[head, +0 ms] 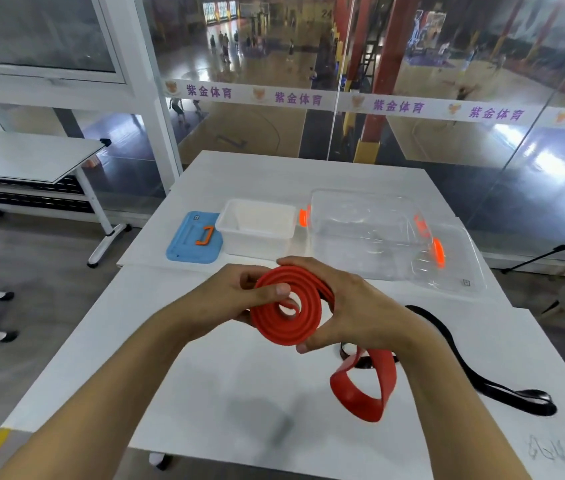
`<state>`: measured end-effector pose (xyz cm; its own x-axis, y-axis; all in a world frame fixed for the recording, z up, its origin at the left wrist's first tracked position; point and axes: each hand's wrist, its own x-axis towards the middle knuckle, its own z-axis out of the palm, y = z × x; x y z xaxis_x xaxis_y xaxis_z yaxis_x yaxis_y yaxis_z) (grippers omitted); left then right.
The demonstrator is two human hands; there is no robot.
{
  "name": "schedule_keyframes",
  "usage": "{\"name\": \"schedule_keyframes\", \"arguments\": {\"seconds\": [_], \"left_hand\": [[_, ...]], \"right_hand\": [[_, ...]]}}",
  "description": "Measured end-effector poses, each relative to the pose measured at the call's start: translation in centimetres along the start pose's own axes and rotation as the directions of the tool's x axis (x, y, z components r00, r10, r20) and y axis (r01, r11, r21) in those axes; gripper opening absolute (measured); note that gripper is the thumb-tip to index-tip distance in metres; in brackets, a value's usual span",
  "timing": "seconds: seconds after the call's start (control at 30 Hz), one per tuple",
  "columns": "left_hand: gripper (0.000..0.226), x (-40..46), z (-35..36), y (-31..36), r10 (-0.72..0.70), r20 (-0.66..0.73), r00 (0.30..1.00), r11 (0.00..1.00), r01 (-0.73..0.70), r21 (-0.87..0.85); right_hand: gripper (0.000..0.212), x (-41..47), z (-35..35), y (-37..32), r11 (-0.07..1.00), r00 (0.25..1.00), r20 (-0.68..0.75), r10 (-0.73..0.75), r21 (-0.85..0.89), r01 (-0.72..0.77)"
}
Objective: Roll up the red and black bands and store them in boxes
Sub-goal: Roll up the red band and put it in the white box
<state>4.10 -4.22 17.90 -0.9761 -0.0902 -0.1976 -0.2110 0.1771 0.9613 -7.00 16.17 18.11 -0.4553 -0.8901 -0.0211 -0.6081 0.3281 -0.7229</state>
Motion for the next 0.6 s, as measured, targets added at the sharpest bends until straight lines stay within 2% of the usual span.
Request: {"name": "schedule_keyframes", "arguments": {"seconds": [0.1, 0.27, 0.43, 0.6], "left_hand": [[0.037, 0.0, 0.5, 0.5, 0.006, -0.029, 1.0, 0.999, -0.004, 0.047], [0.04, 0.1, 2.2, -0.9, 0.056, -0.228, 0.972, 0.985, -0.092, -0.149], [0.046, 0.8, 3.8, -1.0, -0.027, -0.419, 0.908, 0.912, -0.149, -0.382], [0.043, 1.3, 4.6, -0.3, -0.059, -0.538, 0.841, 0.87, -0.221, -0.44]], "right_hand": [[0.11, -0.2, 0.1, -0.3, 1.0, 1.0, 0.022, -0.009, 0.003, 0.009], [0.113, -0.7, 0.2, 0.2, 0.998, 0.999, -0.028, 0.017, 0.066, -0.015], [0.108, -0.7, 1.9, -0.1, 0.983, 0.969, -0.235, 0.074, 0.181, -0.031], [0.118, 0.0, 3.4, -0.3, 0.981, 0.94, -0.33, 0.084, 0.195, -0.019]]}}
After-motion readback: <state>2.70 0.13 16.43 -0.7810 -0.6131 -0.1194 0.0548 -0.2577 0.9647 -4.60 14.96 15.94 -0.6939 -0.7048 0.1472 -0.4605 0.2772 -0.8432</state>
